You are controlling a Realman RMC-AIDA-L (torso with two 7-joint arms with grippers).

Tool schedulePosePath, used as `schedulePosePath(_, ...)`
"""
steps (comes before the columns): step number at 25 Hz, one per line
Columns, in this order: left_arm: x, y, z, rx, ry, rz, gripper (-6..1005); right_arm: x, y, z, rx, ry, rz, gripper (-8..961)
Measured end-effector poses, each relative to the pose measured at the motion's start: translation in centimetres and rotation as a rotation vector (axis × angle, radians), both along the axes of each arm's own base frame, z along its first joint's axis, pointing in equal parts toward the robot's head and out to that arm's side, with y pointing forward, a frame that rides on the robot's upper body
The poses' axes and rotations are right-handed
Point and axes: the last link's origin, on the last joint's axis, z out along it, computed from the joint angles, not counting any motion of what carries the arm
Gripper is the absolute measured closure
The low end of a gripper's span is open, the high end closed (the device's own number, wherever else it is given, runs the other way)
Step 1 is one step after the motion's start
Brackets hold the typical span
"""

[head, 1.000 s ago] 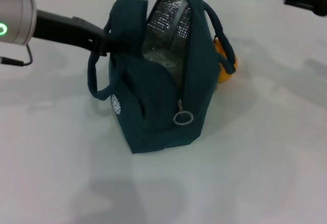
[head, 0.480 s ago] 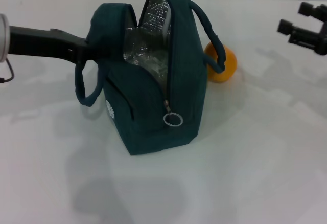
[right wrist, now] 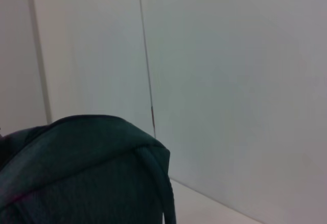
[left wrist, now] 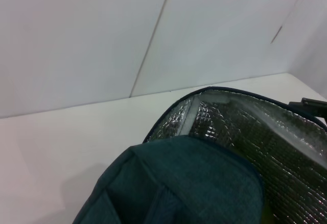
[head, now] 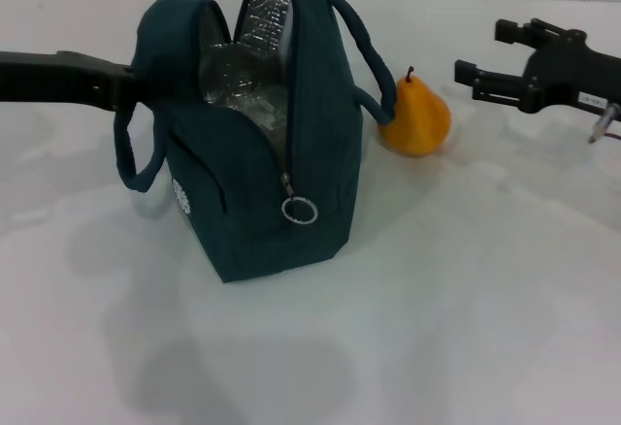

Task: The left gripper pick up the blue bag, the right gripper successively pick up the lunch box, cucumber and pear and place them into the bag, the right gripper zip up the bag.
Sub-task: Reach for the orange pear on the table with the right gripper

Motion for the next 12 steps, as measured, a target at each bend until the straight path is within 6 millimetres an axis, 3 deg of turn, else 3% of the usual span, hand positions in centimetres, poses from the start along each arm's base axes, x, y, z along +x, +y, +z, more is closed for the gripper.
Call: schedulePosePath(12,-0.1,0.3,-0.3,0.002,-0.009,0.003,962,-1.7,1.5,-2.7,-0.009,-0.032,0.049,127)
